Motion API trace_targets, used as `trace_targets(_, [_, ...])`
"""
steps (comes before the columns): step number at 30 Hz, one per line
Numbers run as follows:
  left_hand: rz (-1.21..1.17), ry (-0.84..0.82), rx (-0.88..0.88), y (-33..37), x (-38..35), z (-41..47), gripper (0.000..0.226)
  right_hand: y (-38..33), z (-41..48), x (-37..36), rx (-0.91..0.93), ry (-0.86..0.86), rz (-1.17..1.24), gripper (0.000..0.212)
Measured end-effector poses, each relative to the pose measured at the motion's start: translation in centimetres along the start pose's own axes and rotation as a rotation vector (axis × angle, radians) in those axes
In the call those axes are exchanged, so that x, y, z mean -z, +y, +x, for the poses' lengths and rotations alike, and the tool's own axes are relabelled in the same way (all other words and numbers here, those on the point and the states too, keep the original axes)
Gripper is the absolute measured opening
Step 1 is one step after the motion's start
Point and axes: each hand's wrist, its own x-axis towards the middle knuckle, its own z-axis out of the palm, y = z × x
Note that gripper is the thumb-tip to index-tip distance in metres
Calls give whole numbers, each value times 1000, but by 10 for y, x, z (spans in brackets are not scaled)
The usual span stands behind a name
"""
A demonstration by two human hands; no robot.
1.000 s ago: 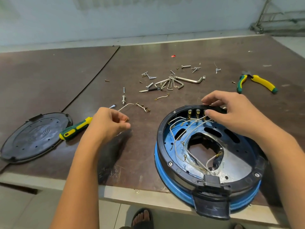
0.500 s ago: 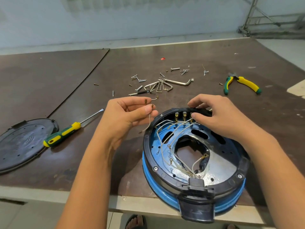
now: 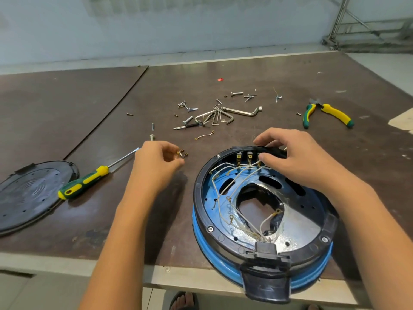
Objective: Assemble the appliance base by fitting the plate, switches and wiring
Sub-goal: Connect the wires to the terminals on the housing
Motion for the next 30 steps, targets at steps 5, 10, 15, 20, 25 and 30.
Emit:
trace_targets(5, [242, -49, 19, -14, -12, 9, 32, -2, 0, -1, -1, 9, 3, 22])
trace_targets(10, [269, 15, -64, -9, -23, 30, 30, 0, 0, 0, -10, 7, 30, 24])
trace_targets(15, [375, -80, -177, 12, -60, 71, 25, 2, 0, -1, -10, 6, 43, 26])
trace_targets(20, [559, -155, -322, 22, -94, 99, 26, 4, 1, -2, -10, 13, 47, 24])
trace_targets(25, [565, -125, -284, 25, -99, 100, 23, 4, 0, 0, -17, 9, 61, 25])
trace_targets(30, [437, -215, -206, 35, -91, 77, 35, 2, -3, 3, -17, -8, 60, 29])
